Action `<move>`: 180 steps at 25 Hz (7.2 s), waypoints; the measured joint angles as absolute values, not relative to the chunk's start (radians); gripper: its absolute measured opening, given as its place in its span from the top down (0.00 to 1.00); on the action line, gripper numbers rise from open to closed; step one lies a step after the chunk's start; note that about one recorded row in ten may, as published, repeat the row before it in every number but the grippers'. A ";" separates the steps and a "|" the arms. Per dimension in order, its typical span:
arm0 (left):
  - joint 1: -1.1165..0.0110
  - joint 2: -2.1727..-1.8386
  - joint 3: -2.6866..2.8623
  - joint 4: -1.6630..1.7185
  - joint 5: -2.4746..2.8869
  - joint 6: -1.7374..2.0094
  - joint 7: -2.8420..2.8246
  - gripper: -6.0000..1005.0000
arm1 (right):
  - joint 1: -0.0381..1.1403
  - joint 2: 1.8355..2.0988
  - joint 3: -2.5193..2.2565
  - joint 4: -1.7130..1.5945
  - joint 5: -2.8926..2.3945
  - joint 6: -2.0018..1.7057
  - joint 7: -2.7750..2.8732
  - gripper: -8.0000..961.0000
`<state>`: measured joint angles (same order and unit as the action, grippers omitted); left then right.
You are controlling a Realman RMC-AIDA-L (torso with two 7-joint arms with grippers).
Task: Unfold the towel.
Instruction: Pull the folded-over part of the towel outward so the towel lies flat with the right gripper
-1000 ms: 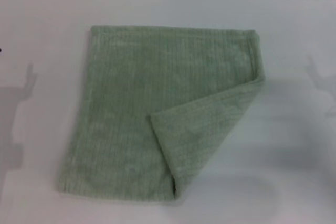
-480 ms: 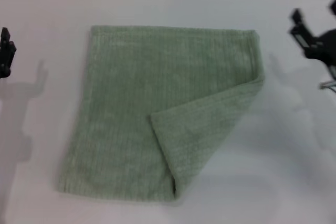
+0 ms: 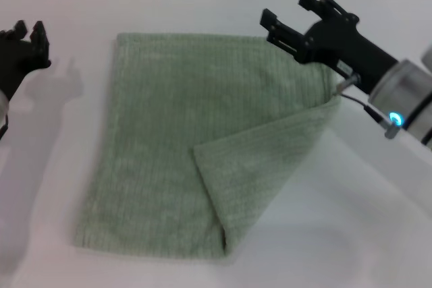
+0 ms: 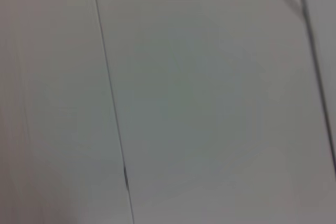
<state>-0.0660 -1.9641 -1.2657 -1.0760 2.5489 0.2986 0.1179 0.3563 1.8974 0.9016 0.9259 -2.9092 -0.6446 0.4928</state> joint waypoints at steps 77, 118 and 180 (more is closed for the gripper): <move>-0.343 -2.066 -1.644 -1.371 2.597 -1.058 0.253 1.00 | 0.701 2.080 1.199 1.214 -2.365 1.023 -0.380 0.13; -0.347 -2.063 -1.643 -1.381 2.597 -1.063 0.257 1.00 | 0.754 2.080 1.193 1.168 -2.337 1.060 -0.393 0.95; -0.382 -2.066 -1.605 -1.307 2.597 -1.072 0.259 1.00 | 0.566 2.079 1.263 1.827 -2.551 1.665 -0.207 0.99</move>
<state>-0.3825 -2.0663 -1.6046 -1.3065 2.5971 -1.0722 0.2587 0.5661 2.0792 1.2635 1.8274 -2.5510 1.6653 -0.2071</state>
